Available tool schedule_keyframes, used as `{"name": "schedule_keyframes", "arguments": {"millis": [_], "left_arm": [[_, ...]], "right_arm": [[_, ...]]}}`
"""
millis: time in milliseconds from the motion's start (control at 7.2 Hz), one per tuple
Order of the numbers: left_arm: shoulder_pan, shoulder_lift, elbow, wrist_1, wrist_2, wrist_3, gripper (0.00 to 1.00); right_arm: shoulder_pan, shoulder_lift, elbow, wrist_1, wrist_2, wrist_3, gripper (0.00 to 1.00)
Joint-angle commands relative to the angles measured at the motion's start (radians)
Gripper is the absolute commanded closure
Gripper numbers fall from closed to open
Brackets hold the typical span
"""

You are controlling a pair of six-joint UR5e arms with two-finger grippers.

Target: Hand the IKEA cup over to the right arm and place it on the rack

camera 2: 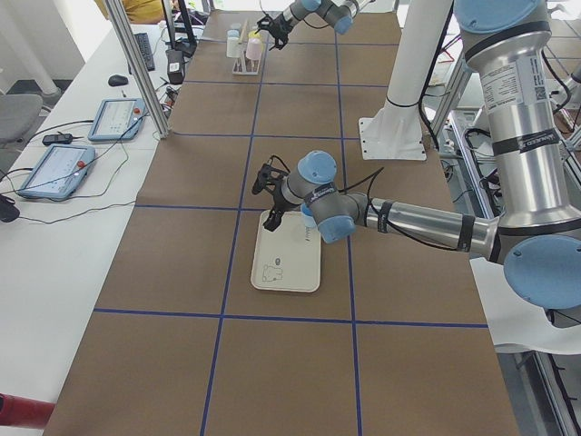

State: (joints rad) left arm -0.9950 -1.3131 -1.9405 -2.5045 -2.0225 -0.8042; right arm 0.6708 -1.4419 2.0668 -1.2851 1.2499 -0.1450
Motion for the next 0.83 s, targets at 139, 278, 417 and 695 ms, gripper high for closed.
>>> {"name": "schedule_keyframes", "arguments": {"millis": [139,278,417,695], "left_arm": [[0.289,-0.001,-0.006,-0.010,0.203,-0.252,0.00],[0.327,0.006,-0.006,-0.008,0.229,-0.271,0.00],[0.346,0.009,-0.005,-0.005,0.234,-0.271,0.00],[0.398,0.028,-0.006,-0.004,0.263,-0.271,0.01]], "right_arm": [[-0.049,-0.011,0.006,0.207,0.118,0.423,0.00],[-0.056,-0.005,0.006,0.208,0.118,0.445,0.00],[-0.056,-0.005,0.004,0.208,0.118,0.447,0.00],[-0.059,-0.005,0.003,0.211,0.117,0.447,0.00]]}}
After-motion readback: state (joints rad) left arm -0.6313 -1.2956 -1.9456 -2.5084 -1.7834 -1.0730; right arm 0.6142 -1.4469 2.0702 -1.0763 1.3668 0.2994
